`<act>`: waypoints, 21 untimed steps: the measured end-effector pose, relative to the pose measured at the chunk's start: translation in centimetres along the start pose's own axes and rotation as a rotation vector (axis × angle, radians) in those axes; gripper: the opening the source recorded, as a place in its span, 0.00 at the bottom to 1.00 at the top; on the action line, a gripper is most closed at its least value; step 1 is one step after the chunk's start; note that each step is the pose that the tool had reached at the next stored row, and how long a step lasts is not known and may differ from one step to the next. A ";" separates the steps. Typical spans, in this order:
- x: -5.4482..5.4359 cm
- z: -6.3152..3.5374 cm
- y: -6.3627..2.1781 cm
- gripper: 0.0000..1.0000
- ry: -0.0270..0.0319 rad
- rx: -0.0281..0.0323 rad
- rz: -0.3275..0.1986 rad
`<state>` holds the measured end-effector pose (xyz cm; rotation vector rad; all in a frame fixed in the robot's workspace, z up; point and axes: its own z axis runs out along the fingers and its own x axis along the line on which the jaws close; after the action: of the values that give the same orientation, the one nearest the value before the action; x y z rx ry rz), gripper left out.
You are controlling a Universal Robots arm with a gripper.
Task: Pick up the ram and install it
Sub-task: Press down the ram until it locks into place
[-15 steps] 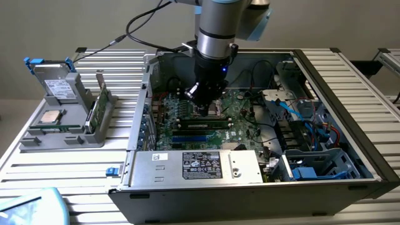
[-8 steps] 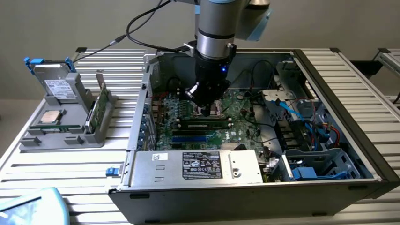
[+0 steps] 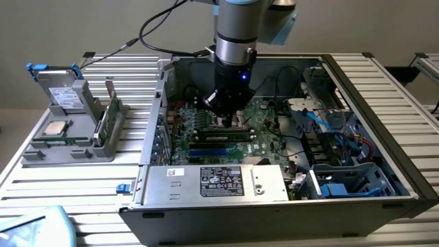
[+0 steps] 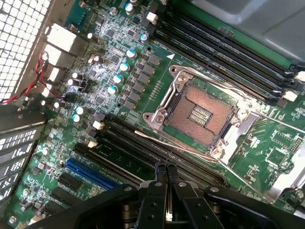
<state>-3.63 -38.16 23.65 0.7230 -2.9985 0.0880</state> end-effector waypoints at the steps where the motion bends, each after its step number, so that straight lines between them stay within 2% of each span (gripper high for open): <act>1: 0.0 0.03 0.00 0.10 -0.0005 -0.0004 0.015; 21: 0.0 0.62 0.03 0.10 0.0001 -0.0146 0.319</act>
<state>-3.63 -38.16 23.03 0.2372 -3.0818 0.0790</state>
